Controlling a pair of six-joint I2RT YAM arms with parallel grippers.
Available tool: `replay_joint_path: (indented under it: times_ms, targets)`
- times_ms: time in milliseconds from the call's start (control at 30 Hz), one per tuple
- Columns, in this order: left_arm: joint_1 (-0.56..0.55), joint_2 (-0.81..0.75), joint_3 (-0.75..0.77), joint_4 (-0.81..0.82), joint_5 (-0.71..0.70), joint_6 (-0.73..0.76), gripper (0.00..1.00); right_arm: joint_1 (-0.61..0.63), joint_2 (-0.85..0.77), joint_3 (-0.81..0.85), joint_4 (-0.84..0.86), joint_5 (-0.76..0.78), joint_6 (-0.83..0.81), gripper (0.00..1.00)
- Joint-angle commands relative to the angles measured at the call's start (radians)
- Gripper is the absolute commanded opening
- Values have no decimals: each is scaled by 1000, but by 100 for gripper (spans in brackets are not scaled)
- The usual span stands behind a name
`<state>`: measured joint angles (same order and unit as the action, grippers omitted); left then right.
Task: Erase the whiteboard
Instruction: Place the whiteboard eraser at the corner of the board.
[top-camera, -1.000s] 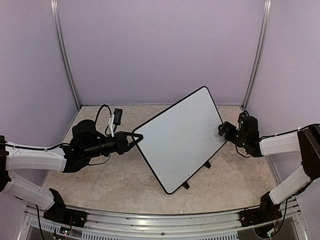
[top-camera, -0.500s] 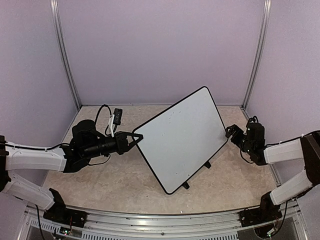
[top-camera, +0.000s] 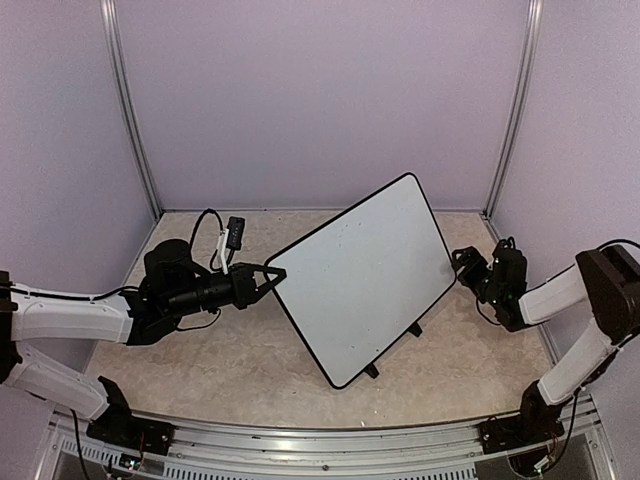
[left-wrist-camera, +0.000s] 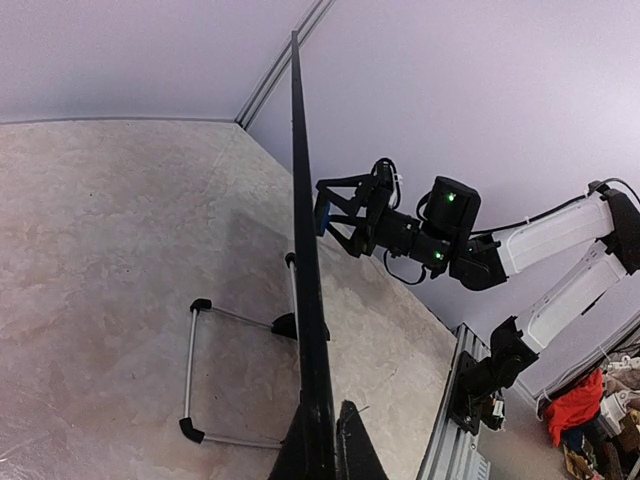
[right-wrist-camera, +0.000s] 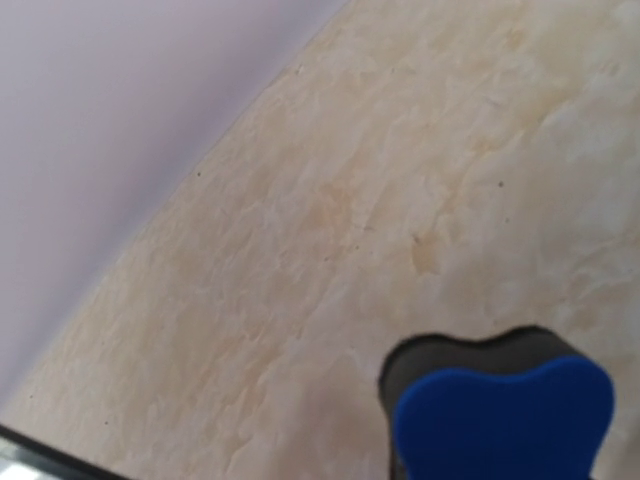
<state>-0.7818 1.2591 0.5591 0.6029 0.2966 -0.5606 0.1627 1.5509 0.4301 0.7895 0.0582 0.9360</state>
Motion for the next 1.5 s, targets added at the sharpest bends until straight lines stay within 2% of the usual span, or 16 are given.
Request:
replay_joint_path:
  times_ms: [0, 300, 567, 900, 1200, 1467]
  targets:
    - [-2, -13, -12, 26, 2, 106, 0, -20, 64, 28, 116, -43, 42, 99]
    - [-2, -20, -13, 26, -1, 108, 0, -29, 146, 50, 181, -57, 92, 99]
    - [-2, -20, -14, 27, -4, 107, 0, -29, 138, -5, 290, -205, 140, 100]
    - [-2, -15, -13, 29, -1, 104, 0, -29, 14, -67, 259, -269, 153, 100]
    - [-2, -10, -13, 32, 1, 102, 0, -27, -116, -100, 162, -282, 135, 100]
    - [-2, -12, -13, 31, -2, 102, 0, -27, -191, -84, 53, -222, 92, 100]
